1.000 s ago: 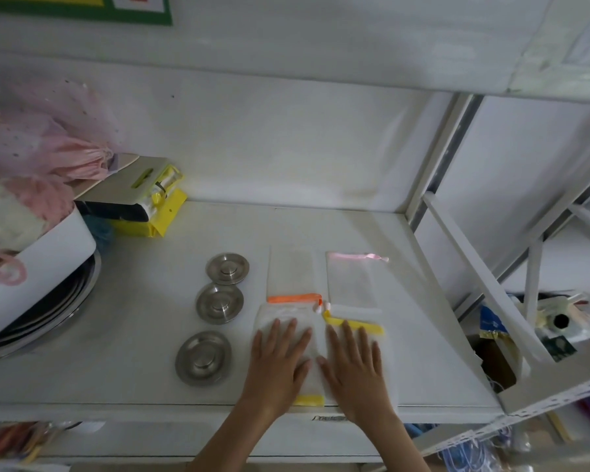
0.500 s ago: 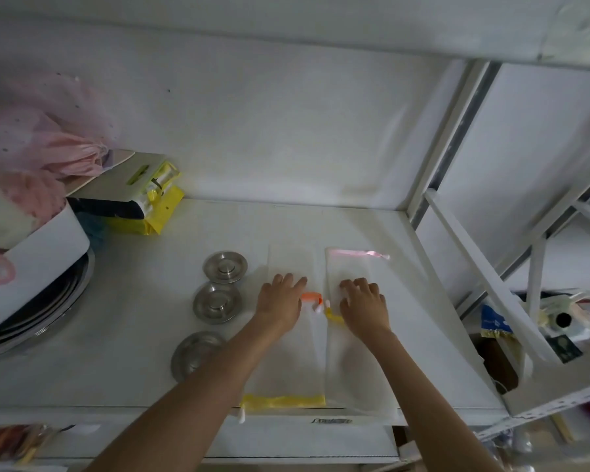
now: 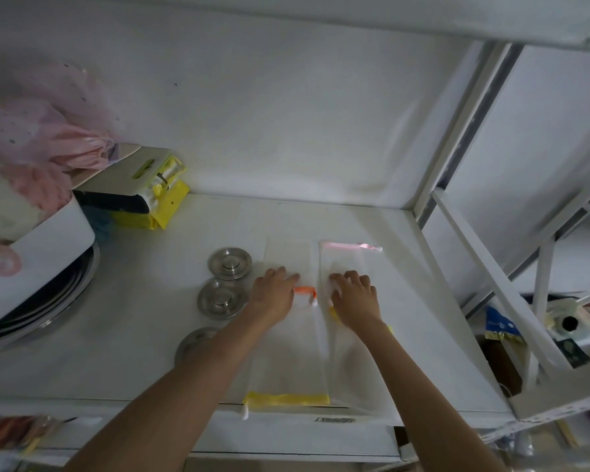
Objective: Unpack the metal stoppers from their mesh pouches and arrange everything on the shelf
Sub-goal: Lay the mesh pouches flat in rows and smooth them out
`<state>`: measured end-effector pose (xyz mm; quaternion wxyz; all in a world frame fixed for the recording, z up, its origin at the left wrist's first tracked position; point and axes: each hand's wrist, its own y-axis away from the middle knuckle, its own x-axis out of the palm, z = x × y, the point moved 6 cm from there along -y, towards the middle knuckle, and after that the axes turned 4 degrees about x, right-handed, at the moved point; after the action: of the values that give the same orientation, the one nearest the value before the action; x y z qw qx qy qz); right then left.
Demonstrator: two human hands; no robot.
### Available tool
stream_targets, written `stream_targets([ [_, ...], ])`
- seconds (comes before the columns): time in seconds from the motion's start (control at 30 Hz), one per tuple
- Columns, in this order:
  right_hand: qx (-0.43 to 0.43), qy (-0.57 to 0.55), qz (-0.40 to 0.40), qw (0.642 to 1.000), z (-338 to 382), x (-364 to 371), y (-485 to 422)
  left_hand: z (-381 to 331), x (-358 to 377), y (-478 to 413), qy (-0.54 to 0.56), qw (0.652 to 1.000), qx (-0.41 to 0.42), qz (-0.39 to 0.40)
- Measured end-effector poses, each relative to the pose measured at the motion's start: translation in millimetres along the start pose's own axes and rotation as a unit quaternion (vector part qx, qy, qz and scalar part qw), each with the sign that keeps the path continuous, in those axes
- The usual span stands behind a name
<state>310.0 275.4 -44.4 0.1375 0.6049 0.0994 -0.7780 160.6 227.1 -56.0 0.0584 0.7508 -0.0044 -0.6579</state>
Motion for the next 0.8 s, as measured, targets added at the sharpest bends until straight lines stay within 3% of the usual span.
stream_targets([
  [0.2, -0.006, -0.054, -0.032, 0.998, -7.8, -19.3, 49.3, -15.3, -15.2, 55.9, 0.042, 0.995, 0.037, -0.078],
  [0.33, -0.016, -0.043, -0.014, 0.999, -22.7, -11.9, 111.2, -28.8, -2.6, 118.9, 0.058, 0.980, 0.127, -0.139],
  [0.47, -0.041, -0.029, -0.006, 0.999, -31.9, 5.7, 150.0, -35.2, 32.7, 157.0, 0.046, 0.983, 0.157, -0.083],
  [0.8, -0.103, -0.070, -0.021, 0.992, -40.3, 12.1, 166.3, -35.9, 26.7, 153.0, 0.008, 0.982, 0.181, -0.058],
])
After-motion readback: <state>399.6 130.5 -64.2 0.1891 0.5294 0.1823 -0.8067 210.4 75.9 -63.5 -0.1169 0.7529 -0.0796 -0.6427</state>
